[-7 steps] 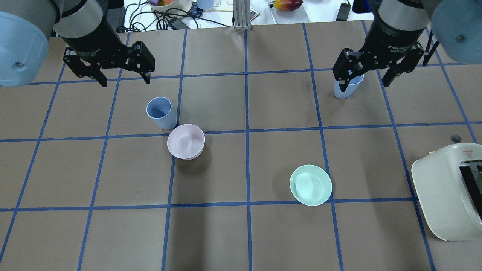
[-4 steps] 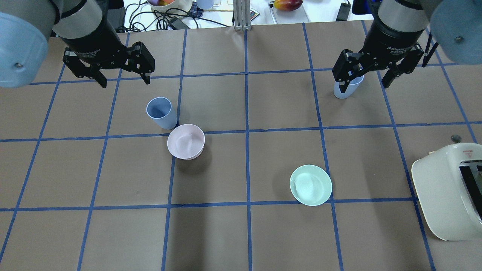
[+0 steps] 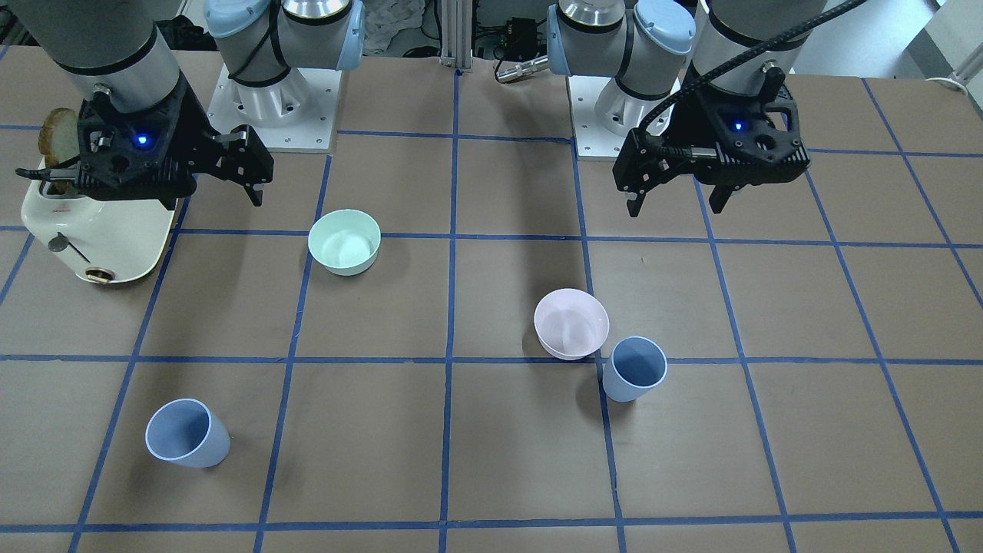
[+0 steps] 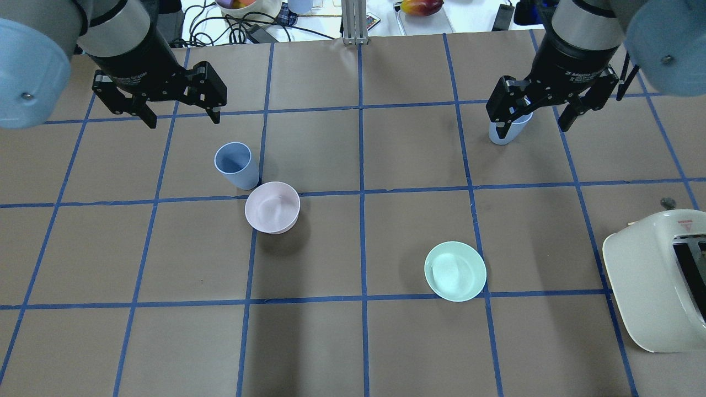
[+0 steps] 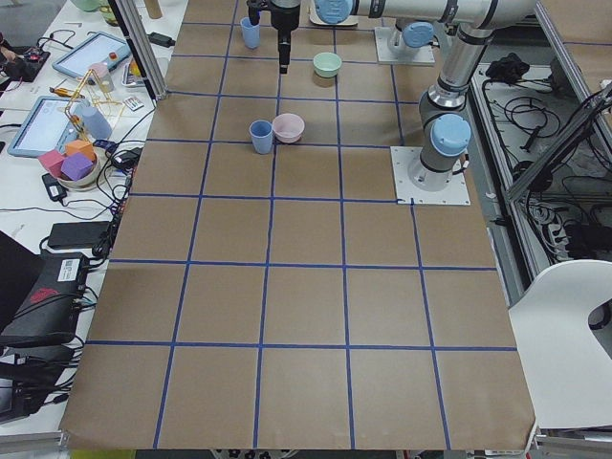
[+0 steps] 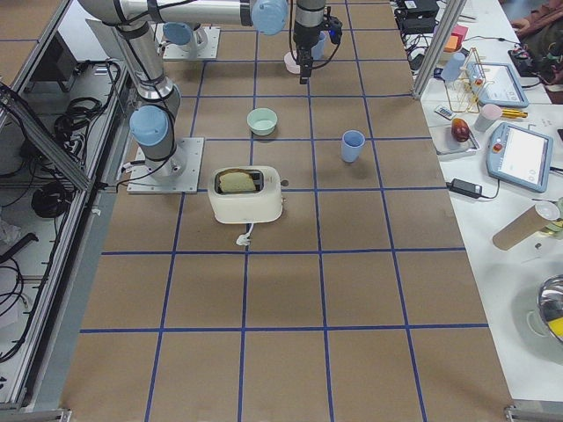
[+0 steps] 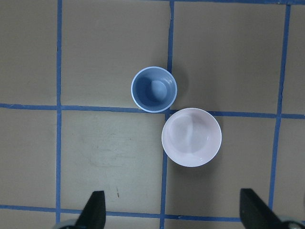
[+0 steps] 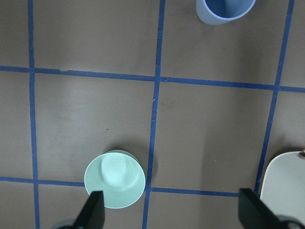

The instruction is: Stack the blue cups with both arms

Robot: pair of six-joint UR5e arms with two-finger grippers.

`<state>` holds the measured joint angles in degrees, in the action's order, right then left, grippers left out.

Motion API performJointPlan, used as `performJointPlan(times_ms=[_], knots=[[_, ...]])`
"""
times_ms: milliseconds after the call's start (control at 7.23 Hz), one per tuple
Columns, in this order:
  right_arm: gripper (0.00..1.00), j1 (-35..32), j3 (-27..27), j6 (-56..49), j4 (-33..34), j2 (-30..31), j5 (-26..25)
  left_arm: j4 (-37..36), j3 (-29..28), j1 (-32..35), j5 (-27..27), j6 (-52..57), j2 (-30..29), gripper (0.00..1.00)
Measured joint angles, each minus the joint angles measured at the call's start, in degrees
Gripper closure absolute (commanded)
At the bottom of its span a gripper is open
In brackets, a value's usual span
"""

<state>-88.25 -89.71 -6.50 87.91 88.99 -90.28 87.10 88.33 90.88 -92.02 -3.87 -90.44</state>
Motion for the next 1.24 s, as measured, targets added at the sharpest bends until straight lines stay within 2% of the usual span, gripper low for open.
performJointPlan(times_ms=[415,691,968,1245], knots=[[0.0,0.2,0.1,0.0,1.3,-0.5,0.1,0.0,0.0,0.0,0.0,0.0,-0.1,0.0],[0.0,1.9,0.3,0.4,8.8,-3.9,-0.5,-0.7,-0.8,0.0,0.1,0.6,-2.4,0.0],[0.0,5.6,1.2,-1.5,16.3,-8.6,-0.1,-7.6,-1.1,-0.1,0.3,1.8,-10.4,0.0],[0.0,8.2,6.7,-6.2,21.1,-17.2,0.2,-15.7,-1.2,-0.1,0.4,1.9,-20.4,0.02]])
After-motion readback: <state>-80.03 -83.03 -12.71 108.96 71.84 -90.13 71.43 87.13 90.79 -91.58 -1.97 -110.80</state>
